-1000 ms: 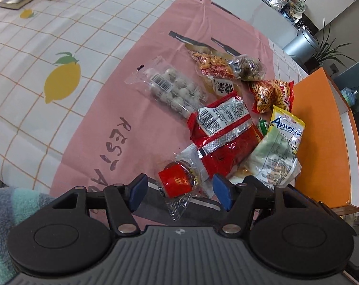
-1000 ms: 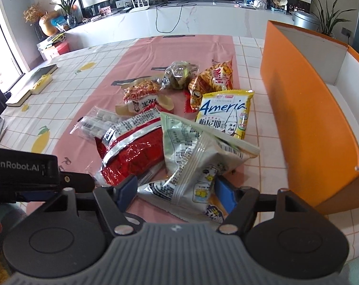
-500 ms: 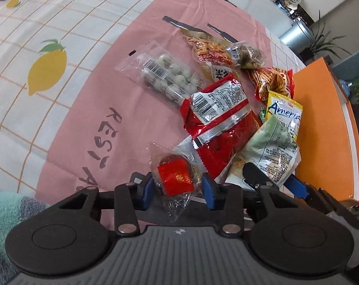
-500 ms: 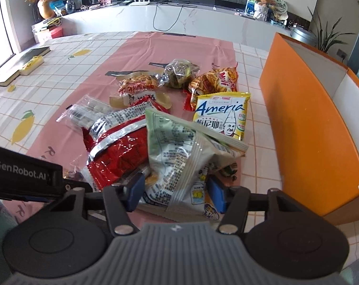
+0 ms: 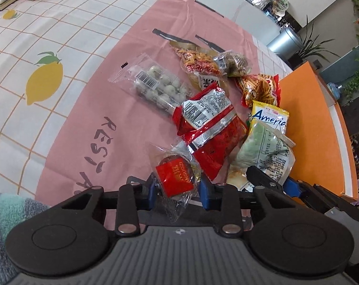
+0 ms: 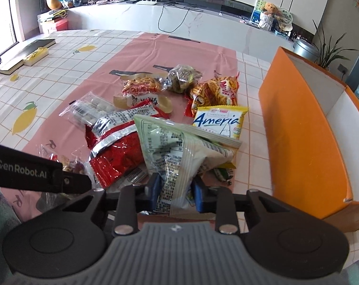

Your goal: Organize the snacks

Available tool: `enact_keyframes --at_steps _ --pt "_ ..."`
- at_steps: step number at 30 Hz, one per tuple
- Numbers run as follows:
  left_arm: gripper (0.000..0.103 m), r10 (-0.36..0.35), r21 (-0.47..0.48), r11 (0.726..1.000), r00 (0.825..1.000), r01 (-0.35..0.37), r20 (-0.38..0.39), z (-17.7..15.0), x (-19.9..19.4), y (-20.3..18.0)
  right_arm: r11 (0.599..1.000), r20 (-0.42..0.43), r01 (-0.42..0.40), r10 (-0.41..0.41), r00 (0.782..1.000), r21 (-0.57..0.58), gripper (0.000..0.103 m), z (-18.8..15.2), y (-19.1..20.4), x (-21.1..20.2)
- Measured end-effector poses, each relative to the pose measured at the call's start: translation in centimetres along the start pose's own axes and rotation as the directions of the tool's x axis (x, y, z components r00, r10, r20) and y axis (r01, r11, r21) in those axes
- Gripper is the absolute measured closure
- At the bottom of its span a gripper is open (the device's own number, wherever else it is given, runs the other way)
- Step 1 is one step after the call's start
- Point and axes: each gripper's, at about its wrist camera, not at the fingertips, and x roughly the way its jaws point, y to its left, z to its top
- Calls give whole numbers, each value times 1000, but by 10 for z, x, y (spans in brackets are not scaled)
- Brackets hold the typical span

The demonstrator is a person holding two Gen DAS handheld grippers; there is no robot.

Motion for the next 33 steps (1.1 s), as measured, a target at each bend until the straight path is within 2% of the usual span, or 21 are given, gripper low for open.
enact_keyframes --at_steps 11,18,27,33 --pt "64 6 12 1000 998 -6 61 1 -24 -8 998 50 -56 56 997 1 77 5 -21 -35" --pt "64 8 29 1000 993 -11 120 4 -51 -22 992 114 -123 122 986 8 77 10 -38 -60" --pt "64 9 102 994 985 -27 173 6 -79 -62 988 181 -153 150 972 4 77 17 -72 -90" --pt "64 -3 161 987 981 -29 196 4 -87 -101 989 227 -147 142 963 4 77 18 -107 -110"
